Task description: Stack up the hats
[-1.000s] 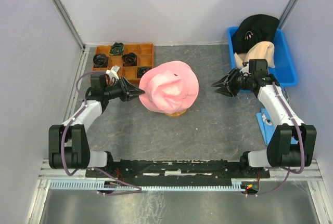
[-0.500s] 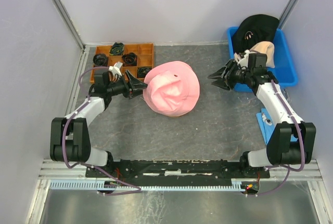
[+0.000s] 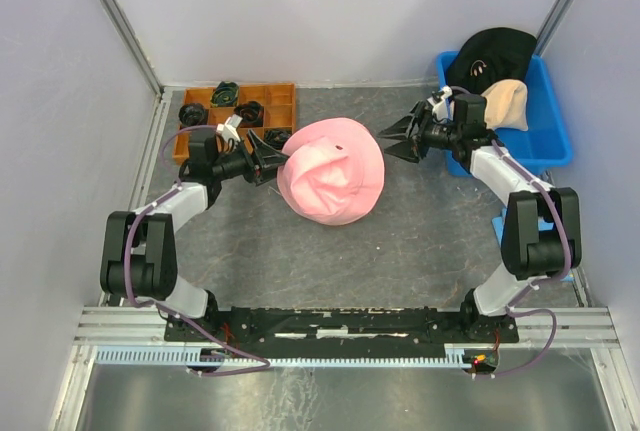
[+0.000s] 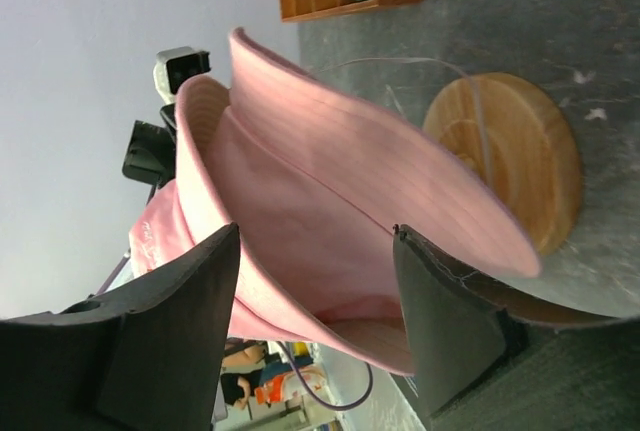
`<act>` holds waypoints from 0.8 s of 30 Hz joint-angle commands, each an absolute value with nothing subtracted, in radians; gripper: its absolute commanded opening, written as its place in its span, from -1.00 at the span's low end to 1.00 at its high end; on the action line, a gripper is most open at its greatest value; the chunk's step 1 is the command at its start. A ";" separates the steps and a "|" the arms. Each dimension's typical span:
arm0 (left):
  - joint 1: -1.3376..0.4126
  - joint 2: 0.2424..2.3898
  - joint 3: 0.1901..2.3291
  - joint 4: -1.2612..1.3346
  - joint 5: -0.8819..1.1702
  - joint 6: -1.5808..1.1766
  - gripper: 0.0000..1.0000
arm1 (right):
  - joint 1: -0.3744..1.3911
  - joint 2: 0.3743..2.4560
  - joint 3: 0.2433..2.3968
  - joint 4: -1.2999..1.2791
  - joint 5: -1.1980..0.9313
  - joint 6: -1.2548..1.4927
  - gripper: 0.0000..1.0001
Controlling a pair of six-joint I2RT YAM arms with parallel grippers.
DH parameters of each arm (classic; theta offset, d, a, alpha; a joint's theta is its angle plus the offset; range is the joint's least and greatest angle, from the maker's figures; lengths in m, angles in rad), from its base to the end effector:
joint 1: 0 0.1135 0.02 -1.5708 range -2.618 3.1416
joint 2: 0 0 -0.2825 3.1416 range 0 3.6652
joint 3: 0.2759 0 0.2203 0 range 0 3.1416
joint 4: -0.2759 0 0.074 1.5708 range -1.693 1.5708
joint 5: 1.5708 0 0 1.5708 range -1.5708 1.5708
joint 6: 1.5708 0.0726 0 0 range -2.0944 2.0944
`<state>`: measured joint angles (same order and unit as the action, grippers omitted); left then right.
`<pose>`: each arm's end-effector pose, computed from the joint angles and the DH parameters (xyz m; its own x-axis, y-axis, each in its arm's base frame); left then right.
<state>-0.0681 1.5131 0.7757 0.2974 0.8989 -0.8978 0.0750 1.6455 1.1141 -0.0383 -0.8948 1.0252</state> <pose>0.3042 -0.0777 0.2467 -0.8504 -0.4299 -0.3033 0.1345 0.3797 -0.9153 0.3496 0.0831 0.2751 -0.8791 0.4703 -0.0773 0.0955 0.3328 0.9382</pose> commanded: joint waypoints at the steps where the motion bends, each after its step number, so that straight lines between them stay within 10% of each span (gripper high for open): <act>1: -0.073 1.512 0.817 0.365 0.918 -0.943 0.45 | 0.113 1.662 1.151 0.226 -0.963 1.137 0.38; 24: -0.073 1.503 0.821 0.360 0.908 -0.963 0.45 | 0.193 1.694 1.159 0.315 -0.998 1.230 0.21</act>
